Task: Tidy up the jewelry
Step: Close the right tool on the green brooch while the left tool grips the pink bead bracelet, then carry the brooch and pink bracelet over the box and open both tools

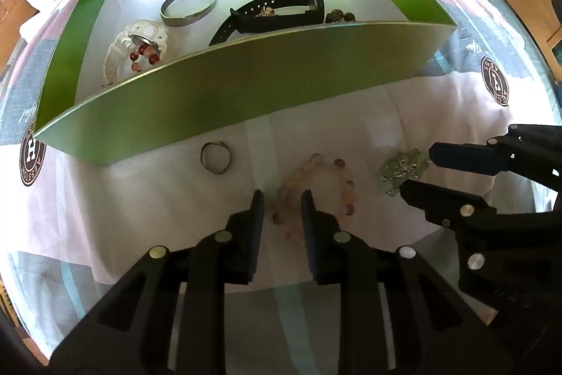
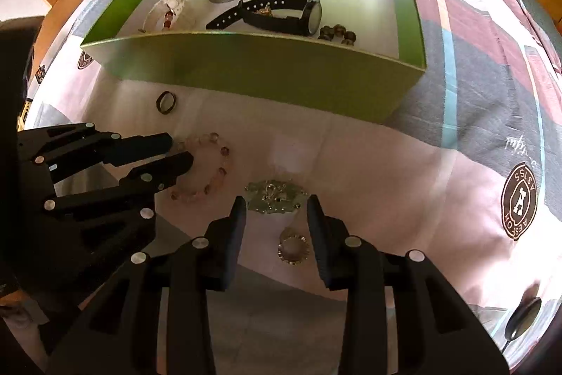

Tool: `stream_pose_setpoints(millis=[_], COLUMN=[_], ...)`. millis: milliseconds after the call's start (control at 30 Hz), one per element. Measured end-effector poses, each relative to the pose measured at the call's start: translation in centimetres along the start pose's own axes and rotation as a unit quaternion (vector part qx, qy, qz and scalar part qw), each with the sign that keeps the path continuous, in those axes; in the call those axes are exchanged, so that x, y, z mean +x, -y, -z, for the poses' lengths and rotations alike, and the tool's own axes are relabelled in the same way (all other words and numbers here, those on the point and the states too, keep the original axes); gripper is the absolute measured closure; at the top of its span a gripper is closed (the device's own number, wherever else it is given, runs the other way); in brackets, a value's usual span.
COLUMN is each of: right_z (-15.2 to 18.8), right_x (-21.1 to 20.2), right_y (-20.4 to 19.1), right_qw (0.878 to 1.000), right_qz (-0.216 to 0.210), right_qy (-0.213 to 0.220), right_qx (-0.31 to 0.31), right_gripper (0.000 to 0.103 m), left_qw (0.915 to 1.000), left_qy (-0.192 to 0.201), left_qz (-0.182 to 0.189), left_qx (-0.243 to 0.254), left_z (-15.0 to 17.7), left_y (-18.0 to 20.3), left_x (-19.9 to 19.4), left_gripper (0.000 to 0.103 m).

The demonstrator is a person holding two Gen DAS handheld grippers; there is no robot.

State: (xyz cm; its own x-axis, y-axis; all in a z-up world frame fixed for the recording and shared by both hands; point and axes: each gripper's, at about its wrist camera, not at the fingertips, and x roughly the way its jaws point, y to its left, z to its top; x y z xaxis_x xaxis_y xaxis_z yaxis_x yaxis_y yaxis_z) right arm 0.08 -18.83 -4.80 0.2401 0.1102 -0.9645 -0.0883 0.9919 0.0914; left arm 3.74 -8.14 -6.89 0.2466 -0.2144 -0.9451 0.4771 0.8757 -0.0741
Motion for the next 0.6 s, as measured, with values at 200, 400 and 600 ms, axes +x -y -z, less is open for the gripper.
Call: stream_pose_setpoints(millis=[200,400,600], right_z=[-0.4,-0.6,-0.9], right_x=[0.8,1.6,1.7], right_y=[-0.5,-1.1,-0.8], right_qw=[1.000,1.000,1.000], right_qz=[0.006,0.009,0.001], right_qy=[-0.006,-0.009,-0.005], right_qx=[-0.001,-0.002,0.001], right_gripper=[0.067,0.070,0.089], left_qw=[1.0000,0.9999,1.0000], left_qy=[0.004,0.006,0.006], left_qz=[-0.006,-0.008,-0.003], left_qx=[0.005,0.006,0.004], left_z=[0.0,0.1,-0.1], left_y=[0.7,1.0,1.0], left_x=[0.4,0.4,0.4], left_gripper=[0.079,0.082,0.093])
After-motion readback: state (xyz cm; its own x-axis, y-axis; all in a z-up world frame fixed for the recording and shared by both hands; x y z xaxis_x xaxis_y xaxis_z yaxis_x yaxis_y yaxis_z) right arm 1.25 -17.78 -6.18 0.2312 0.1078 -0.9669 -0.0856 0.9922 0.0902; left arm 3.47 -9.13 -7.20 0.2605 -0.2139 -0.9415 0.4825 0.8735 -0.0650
